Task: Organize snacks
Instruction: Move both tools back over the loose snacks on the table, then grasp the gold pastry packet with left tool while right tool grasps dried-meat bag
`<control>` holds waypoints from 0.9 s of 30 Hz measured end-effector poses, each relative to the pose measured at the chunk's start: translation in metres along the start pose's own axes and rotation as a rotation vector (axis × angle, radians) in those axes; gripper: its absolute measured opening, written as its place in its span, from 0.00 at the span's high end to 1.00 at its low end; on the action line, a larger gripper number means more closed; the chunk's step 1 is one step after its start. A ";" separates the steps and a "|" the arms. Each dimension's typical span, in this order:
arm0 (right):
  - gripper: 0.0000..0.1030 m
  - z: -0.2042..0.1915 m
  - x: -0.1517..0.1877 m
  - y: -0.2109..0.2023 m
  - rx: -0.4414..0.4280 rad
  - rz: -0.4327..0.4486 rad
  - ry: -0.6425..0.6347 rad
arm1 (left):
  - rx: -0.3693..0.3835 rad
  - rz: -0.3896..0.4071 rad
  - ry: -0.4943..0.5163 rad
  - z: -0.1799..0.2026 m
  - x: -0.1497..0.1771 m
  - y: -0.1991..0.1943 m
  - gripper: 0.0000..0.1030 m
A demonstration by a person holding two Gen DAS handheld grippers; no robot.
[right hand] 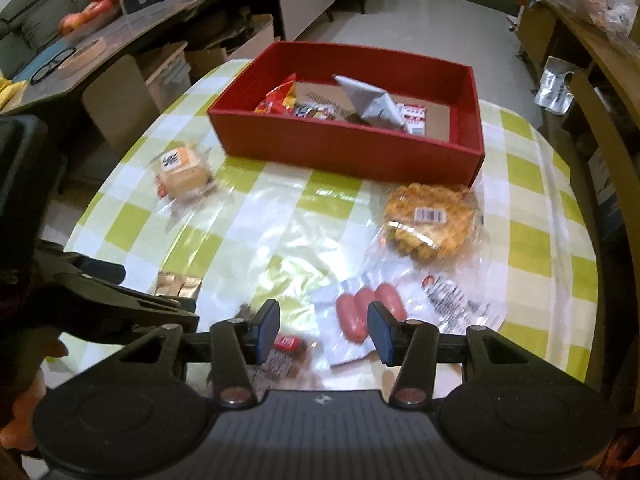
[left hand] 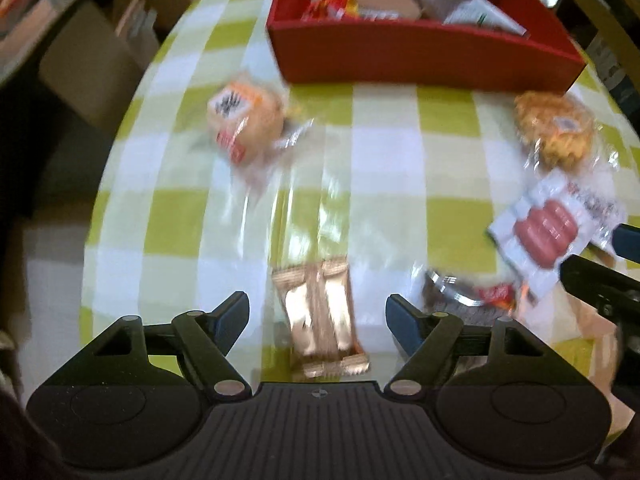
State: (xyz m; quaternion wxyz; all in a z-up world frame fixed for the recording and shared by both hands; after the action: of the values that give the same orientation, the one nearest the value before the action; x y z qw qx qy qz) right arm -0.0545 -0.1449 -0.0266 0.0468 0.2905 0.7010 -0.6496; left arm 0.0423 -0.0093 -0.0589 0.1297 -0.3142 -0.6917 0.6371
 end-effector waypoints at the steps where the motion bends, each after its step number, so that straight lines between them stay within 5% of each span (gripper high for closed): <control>1: 0.47 -0.001 0.003 -0.001 -0.001 -0.001 -0.005 | -0.009 -0.013 -0.008 0.000 0.003 0.003 0.21; 6: 0.47 0.000 0.011 0.000 -0.005 -0.017 -0.008 | -0.022 -0.067 -0.057 -0.005 0.006 0.023 0.19; 9: 0.47 0.000 0.015 0.003 -0.003 -0.035 -0.014 | 0.018 -0.106 -0.104 -0.010 0.009 0.035 0.28; 12: 0.47 0.003 0.015 0.005 -0.003 -0.044 -0.007 | 0.079 -0.098 -0.117 -0.014 0.010 0.031 0.51; 27: 0.41 -0.025 0.035 0.035 0.001 -0.129 0.149 | 0.039 -0.019 -0.117 -0.036 0.019 -0.002 0.55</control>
State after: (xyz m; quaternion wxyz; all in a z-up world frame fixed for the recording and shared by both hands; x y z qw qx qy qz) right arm -0.0592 -0.1097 -0.0695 -0.0477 0.2922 0.7194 -0.6283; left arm 0.0479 0.0313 -0.0553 0.1014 -0.2672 -0.6885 0.6665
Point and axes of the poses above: each gripper's, at about its wrist camera, not at the fingertips, and y roughly the way its jaws point, z to its right, x to its underside, the point moved 1 cm from there along y, roughly the way its jaws point, and after that the axes turned 12 degrees about y, right-handed, at the moved point
